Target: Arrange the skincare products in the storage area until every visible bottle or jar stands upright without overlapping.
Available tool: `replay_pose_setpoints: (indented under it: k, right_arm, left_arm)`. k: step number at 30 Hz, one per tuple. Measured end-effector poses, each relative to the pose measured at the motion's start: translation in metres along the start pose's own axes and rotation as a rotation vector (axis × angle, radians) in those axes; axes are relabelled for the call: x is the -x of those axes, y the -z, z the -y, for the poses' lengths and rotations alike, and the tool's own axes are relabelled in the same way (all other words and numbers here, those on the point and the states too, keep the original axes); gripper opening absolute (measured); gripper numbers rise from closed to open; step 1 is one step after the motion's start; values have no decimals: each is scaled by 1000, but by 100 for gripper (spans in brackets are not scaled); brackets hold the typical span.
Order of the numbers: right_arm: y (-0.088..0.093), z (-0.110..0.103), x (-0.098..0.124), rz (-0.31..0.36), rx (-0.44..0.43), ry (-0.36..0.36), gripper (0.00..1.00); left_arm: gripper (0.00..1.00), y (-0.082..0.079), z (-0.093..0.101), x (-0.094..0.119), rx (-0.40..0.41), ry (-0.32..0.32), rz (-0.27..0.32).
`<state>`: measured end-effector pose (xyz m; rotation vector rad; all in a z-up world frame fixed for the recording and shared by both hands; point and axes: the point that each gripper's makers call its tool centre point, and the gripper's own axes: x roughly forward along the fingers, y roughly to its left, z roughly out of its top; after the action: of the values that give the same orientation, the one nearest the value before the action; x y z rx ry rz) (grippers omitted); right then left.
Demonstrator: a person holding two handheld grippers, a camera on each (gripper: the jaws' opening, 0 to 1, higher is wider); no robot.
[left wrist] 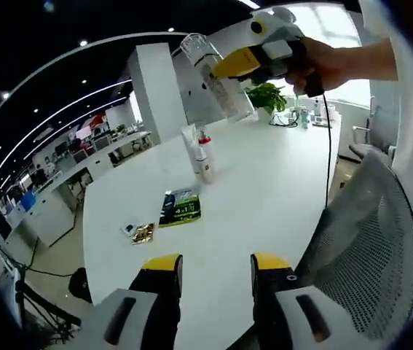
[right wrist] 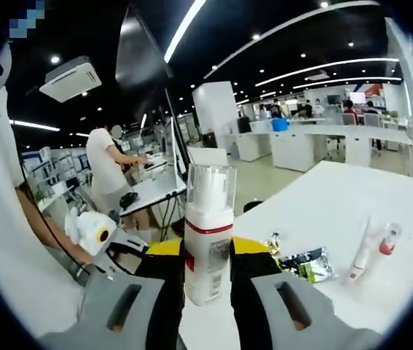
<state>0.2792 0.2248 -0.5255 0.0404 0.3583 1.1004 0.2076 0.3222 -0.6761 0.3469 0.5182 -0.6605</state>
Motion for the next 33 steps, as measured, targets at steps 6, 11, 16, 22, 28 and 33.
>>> replay_pose_setpoints:
  k: [6, 11, 16, 22, 28, 33]
  right_arm:
    - [7, 36, 8, 11, -32, 102, 21]
    - [7, 56, 12, 15, -19, 146, 21]
    - [11, 77, 16, 15, -29, 193, 21]
    - [28, 96, 18, -15, -41, 232, 21]
    - [46, 112, 21, -48, -54, 262, 21]
    - [62, 133, 29, -54, -68, 314, 21]
  left_arm:
    - [38, 18, -8, -7, 61, -45, -40]
    - [38, 18, -11, -14, 30, -81, -29]
    - [29, 32, 9, -24, -43, -12, -88]
    - [28, 34, 14, -25, -94, -4, -96]
    - [29, 40, 16, -26, -126, -1, -126]
    - [28, 44, 16, -27, -126, -6, -143]
